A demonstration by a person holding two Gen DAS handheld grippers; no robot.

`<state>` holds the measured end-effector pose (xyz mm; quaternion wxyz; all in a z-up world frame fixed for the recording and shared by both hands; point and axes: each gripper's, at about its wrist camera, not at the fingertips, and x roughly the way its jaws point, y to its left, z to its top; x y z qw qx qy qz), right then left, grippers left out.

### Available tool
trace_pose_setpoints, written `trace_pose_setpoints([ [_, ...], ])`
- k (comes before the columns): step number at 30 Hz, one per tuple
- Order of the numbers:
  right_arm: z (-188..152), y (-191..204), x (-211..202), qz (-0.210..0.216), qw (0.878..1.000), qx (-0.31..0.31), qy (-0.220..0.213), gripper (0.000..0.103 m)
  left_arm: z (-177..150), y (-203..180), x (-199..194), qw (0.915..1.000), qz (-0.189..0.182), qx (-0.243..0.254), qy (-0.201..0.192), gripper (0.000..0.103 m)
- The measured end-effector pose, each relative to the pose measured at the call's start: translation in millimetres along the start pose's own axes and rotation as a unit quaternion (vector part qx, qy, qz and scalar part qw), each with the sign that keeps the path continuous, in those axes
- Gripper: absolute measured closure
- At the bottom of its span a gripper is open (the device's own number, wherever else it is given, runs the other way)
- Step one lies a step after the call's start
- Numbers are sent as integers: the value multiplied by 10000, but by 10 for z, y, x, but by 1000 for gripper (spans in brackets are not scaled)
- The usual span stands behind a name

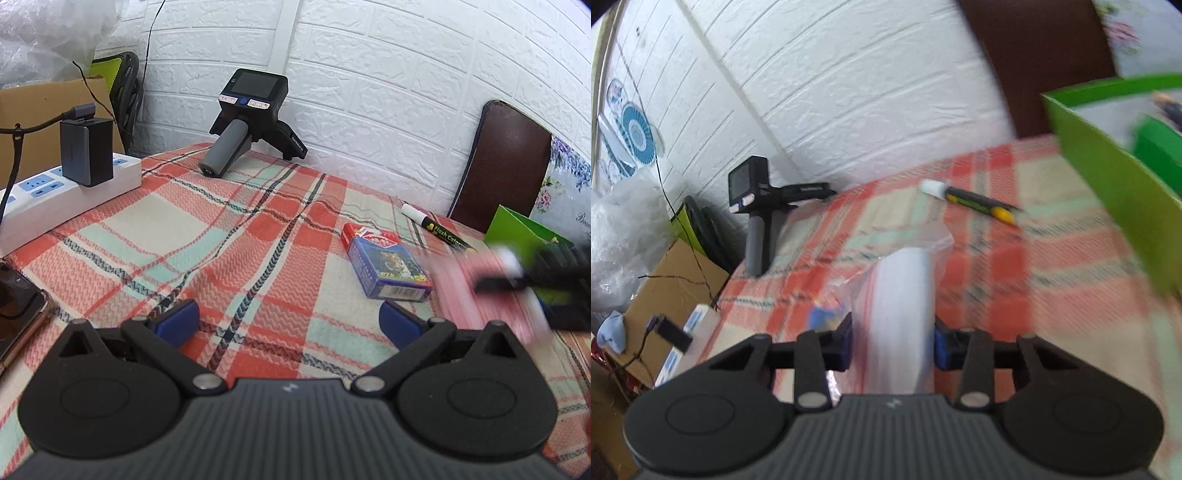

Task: Organize objects
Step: 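Grasp the clear zip bag with the right gripper and lift it, then grasp the zip bag with the left gripper while the right gripper releases it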

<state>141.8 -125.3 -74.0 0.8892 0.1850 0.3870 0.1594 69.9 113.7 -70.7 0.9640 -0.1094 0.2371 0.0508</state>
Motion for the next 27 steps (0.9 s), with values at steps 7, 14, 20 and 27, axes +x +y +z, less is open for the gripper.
trace_pose_setpoints([
  [7,-613,-651,-1176,-727,9963,-129,-439,54,1,-143,19,9986,51,464,231,0],
  [14,-1081,-748,-1779,-1218,9812,-925,-1175,19,70,-896,-442,9808,-1420,1188,611,0],
  [20,-1220,-478,-1660,-1102,9717,-1838,-995,8,-90,-1774,-657,9280,-2716,2184,1320,0],
  [27,-1334,-653,-1429,-1219,9735,-1841,-594,20,-327,-2138,-288,8978,-2907,1927,2688,15],
])
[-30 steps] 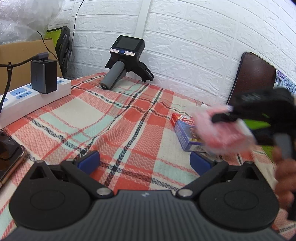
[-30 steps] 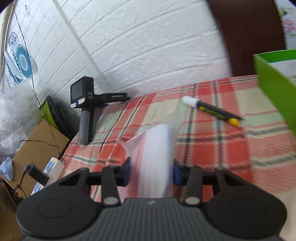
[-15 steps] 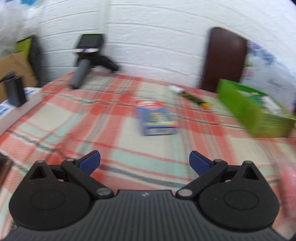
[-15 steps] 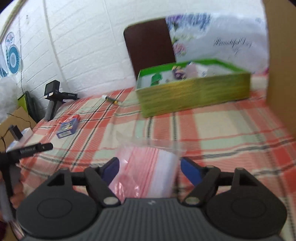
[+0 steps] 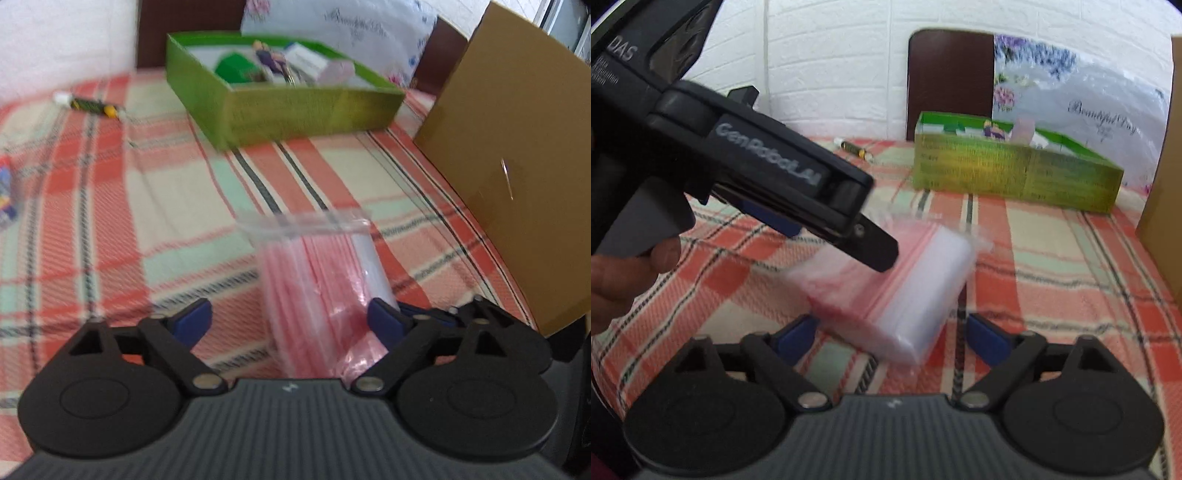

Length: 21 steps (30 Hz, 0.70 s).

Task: Organize objects
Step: 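Grasp the zip bag with the left gripper while the right gripper releases it, then carry the zip bag with the left gripper and drop it into the green box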

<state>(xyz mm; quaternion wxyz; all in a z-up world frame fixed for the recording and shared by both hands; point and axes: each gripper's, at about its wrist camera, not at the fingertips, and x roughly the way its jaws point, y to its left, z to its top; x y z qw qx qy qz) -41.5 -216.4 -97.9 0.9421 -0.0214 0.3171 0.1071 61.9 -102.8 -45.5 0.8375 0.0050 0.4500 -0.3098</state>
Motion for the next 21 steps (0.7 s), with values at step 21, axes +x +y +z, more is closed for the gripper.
trace_pose_setpoints([
  [21,1486,-801,769,-1178,9740,-182,-1926,41,1635,-489,98,9797,1015,693,-1581,31],
])
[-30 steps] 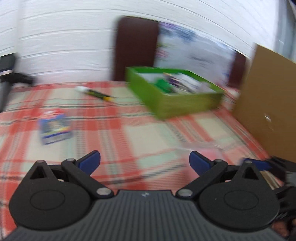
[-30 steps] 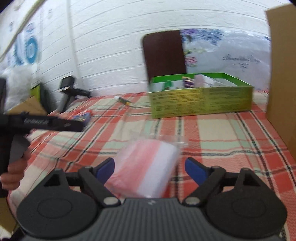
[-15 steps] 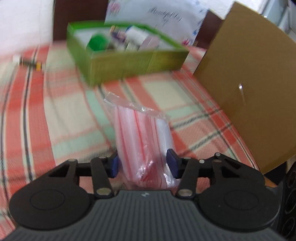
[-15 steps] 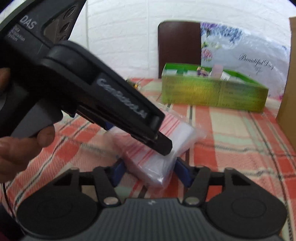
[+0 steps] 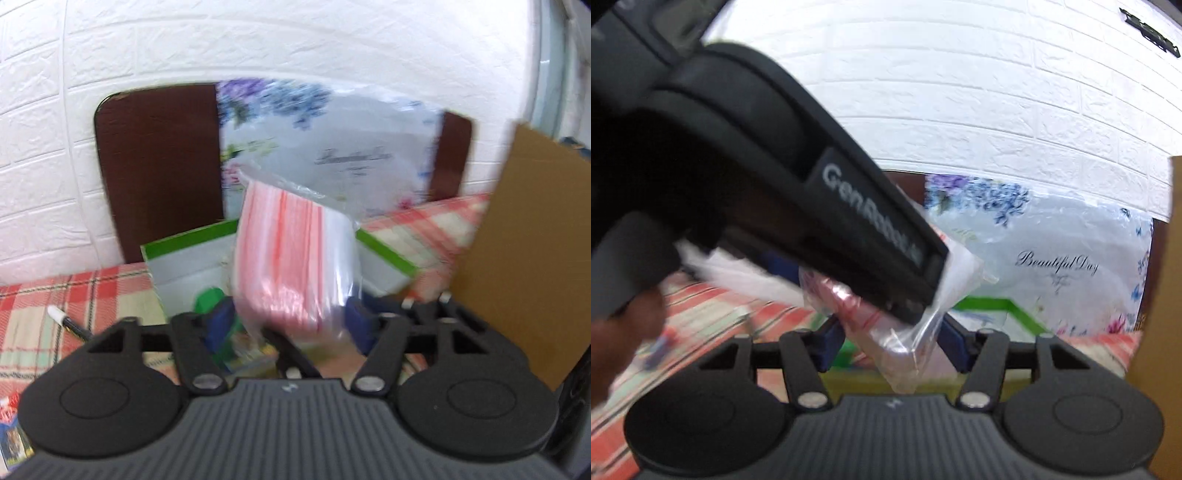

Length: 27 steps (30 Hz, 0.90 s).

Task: Organize objects
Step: 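Carry the zip bag with the left gripper and drop it into the green box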

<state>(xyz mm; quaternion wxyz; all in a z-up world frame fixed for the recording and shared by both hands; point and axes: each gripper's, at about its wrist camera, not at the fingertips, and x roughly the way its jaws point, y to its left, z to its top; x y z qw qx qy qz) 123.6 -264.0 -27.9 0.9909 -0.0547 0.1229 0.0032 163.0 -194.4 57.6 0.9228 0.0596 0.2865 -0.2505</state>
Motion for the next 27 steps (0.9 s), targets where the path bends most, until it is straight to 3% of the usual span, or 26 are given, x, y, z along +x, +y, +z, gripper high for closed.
trace_pose_setpoints([
  [2,-28,-41,318,-258,9989,-182,333,36,12,87,240,9981,526,-198,238,31],
  [3,-48,-84,369,-346,9984,-106,444,35,-10,178,293,9971,522,-412,383,28],
  [5,-140,-198,271,-107,9991,256,333,29,-82,299,279,9956,273,-782,431,28],
  [7,-276,-229,150,-106,9991,368,207,23,-155,253,258,9968,445,-569,346,28],
  [9,-404,-223,70,-212,9989,367,212,23,-228,176,263,9965,673,-339,350,28],
  [15,-520,-358,-213,-286,9962,795,213,24,-406,18,73,9958,783,-200,420,28],
  [27,-778,-321,-771,-399,9827,1592,852,24,-898,-62,-262,9931,1040,-118,523,27],
])
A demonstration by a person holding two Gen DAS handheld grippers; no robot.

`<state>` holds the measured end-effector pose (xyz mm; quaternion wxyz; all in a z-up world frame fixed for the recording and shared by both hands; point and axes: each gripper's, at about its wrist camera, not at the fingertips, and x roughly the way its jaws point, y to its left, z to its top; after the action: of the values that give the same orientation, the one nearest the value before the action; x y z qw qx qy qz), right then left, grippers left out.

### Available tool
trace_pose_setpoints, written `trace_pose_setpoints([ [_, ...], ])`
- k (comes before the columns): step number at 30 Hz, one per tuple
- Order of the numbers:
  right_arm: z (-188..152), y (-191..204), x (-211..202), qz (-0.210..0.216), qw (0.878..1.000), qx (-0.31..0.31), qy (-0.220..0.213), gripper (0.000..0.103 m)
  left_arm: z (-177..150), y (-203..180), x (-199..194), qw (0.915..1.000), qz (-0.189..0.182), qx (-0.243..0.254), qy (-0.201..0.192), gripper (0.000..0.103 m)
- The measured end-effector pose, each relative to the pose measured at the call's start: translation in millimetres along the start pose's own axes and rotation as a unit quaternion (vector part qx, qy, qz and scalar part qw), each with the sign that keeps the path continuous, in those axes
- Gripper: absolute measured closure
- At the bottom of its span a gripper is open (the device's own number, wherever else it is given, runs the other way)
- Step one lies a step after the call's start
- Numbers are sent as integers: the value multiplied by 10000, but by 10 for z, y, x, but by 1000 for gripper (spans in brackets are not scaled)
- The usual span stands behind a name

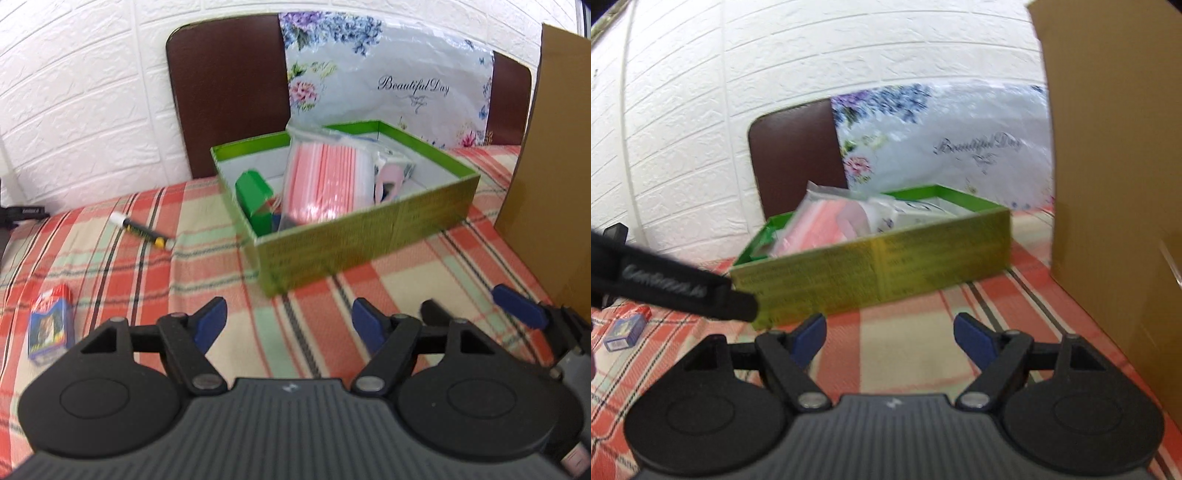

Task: Organize objects
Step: 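Carry the zip bag with the left gripper and drop it into the green box, then move the right gripper toward the tiger-print playing-card box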

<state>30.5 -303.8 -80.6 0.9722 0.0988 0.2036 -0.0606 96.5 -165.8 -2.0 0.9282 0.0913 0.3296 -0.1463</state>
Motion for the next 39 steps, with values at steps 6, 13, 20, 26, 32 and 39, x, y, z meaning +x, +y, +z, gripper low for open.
trace_pose_setpoints([
  [6,-85,-83,-51,20,9998,178,65,24,-150,-7,-85,10000,83,-8,-15,22],
  [13,-96,-102,-61,-47,9997,247,-4,23,-245,29,-144,9997,194,-45,-128,20],
  [20,-107,-85,-119,-169,9994,217,-186,19,-366,96,-124,9987,438,-15,-246,19],
  [26,-109,-29,-112,-191,9996,28,-189,20,-540,168,47,9973,650,137,-324,17],
  [32,-99,-29,-82,-159,9998,-24,-114,20,-761,199,134,9943,860,216,-585,5],
  [39,-95,7,-35,-152,9998,-158,-1,20,-780,285,147,9959,730,-33,-540,1],
])
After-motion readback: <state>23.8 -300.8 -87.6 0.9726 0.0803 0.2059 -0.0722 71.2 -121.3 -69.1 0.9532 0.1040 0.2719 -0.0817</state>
